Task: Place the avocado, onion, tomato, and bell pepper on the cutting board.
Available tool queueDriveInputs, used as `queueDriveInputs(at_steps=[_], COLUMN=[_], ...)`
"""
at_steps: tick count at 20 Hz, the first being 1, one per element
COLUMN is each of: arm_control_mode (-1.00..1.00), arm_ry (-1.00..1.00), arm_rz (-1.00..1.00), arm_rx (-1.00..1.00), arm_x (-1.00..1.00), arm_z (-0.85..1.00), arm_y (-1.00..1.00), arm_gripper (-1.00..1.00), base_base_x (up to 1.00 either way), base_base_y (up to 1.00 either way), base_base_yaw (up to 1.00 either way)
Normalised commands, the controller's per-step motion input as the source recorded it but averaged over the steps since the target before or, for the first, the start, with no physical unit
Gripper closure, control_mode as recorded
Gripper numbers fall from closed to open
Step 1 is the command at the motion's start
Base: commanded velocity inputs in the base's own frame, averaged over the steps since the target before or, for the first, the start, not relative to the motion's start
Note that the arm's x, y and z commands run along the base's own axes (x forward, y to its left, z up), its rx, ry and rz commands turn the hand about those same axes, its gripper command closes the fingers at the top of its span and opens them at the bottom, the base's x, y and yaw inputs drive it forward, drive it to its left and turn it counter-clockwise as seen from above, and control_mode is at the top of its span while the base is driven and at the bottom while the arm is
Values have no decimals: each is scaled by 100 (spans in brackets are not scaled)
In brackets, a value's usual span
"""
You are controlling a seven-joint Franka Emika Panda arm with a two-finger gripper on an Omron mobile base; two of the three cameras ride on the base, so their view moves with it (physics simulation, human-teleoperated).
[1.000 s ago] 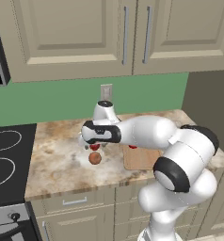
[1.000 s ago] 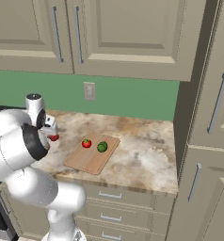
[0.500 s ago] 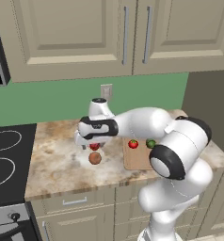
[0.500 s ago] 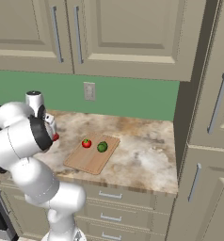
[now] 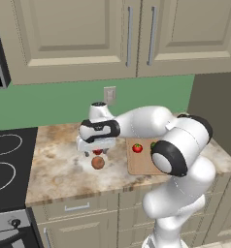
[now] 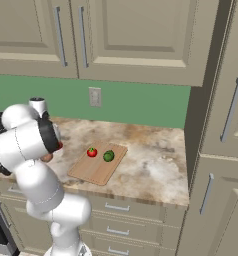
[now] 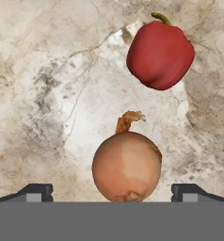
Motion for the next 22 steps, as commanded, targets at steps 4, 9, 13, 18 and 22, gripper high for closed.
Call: queueDriveInputs(at_steps=[4, 9, 13, 18, 22], arm_control_mode=[-100, -100, -100, -100, -100], arm_ry=[11, 12, 9, 7, 6], arm_rz=[0, 0, 0, 0, 0], arm_rx=[-2, -1, 0, 0, 0], arm_x=[0, 1, 0, 0, 1], arm_z=[-18, -16, -11, -7, -9], arm_y=[0, 0, 0, 0, -2], arm_gripper=[-100, -100, -100, -100, -100], base_base_x=[0, 0, 0, 0, 0], base_base_y=[0, 0, 0, 0, 0], base_base_yaw=[0, 0, 0, 0, 0])
